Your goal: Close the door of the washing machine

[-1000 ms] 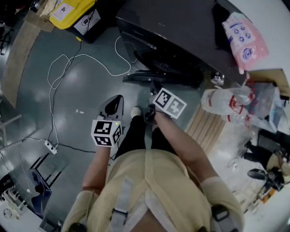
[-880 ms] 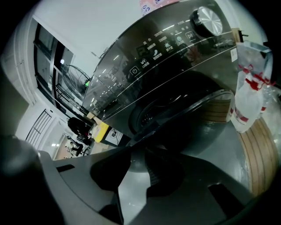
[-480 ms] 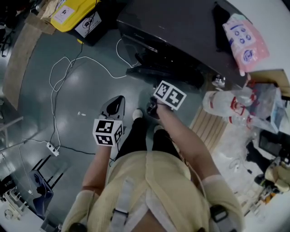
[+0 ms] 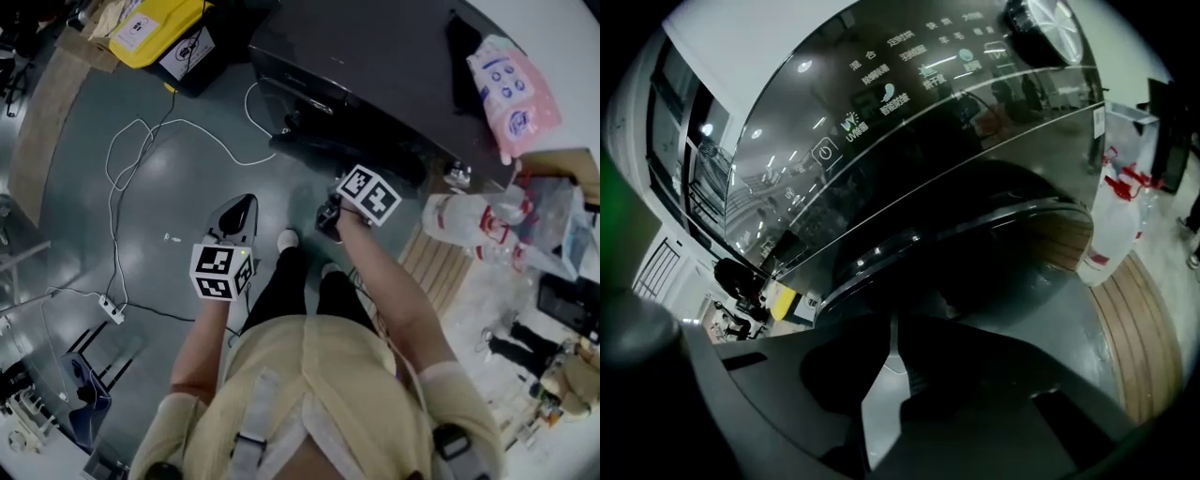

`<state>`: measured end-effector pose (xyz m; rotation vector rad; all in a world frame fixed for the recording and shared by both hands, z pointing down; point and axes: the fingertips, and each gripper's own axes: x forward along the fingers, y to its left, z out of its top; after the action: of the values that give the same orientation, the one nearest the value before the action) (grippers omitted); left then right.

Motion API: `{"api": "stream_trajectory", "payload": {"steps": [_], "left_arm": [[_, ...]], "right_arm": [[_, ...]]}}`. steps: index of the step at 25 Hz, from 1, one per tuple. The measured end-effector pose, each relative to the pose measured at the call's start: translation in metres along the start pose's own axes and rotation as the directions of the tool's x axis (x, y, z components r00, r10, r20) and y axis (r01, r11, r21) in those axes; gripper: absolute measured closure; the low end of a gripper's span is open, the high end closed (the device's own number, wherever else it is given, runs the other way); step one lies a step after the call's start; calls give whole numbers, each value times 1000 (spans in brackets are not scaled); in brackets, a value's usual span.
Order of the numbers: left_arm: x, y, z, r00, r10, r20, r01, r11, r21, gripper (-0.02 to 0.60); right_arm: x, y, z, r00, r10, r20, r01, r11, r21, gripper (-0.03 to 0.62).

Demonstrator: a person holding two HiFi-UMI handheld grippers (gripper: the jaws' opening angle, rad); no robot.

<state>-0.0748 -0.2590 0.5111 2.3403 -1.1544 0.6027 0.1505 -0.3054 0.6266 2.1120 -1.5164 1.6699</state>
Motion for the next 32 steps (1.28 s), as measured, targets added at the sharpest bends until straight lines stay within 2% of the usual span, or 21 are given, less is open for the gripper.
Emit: {"api": "stream_trajectory", "payload": {"steps": [8, 20, 26, 32], "left_arm": [[5, 2, 1, 1000, -10, -5, 10, 1000, 0, 591], [9, 3, 5, 1000, -21, -3, 21, 1000, 3, 591], [6, 0, 5, 1000, -26, 13, 26, 1000, -9, 591], [1, -11, 4, 999, -30, 38, 32, 999, -36, 591]], "right_arm": [[5, 2, 9, 1000, -3, 17, 4, 998, -57, 562], [0, 3, 16, 999, 0, 40, 4, 996, -91, 562], [-17, 5, 27, 995, 30, 96, -17, 991, -135, 562], [-34, -1, 24, 994, 60, 92, -47, 989, -142, 562]]}}
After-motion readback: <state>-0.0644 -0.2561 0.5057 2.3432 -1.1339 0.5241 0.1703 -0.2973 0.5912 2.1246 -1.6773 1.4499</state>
